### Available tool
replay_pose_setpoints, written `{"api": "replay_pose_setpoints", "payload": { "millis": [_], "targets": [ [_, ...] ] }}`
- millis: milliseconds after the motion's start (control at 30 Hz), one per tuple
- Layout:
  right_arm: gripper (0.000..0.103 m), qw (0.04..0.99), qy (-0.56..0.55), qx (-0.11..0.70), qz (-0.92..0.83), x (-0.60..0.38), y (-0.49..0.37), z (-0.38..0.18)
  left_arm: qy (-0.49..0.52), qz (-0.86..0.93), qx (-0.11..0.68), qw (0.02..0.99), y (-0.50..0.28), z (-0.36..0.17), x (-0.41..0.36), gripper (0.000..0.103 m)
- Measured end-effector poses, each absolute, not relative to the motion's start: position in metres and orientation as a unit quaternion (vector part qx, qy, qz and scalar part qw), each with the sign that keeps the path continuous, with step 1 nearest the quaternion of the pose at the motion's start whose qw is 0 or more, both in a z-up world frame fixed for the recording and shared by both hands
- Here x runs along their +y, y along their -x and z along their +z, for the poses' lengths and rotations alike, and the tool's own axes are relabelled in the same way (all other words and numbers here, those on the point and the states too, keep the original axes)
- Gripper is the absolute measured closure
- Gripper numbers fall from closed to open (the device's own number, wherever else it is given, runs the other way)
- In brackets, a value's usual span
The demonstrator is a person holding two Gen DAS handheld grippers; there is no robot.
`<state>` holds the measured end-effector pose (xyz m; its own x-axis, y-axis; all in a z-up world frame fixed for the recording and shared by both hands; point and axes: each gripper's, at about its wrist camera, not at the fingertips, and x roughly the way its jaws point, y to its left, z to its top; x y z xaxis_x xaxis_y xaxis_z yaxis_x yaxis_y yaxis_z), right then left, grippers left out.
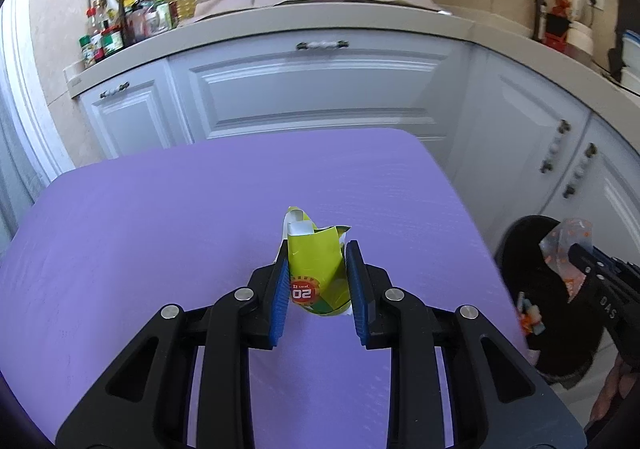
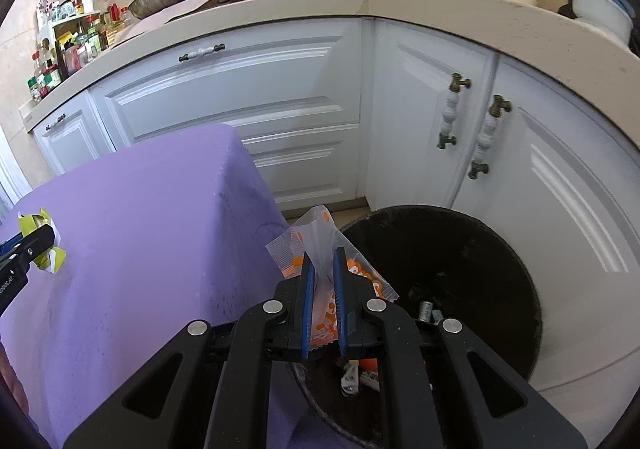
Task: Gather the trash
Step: 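Carry the carton and clear bag over the black bin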
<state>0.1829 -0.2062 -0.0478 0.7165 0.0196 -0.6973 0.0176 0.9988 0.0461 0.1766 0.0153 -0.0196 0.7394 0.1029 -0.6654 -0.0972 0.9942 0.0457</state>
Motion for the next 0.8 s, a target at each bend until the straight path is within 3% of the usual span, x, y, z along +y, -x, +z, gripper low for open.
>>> {"api": "replay_pose_setpoints", "payload": {
  "millis": [800],
  "targets": [
    [0.093,0.938,-0.047,0.337,-0.067,-0.275,-0.117,-0.017,-0.049,-0.051,0.317,0.946,-0.152,0.0,-0.114,0.077]
  ]
}}
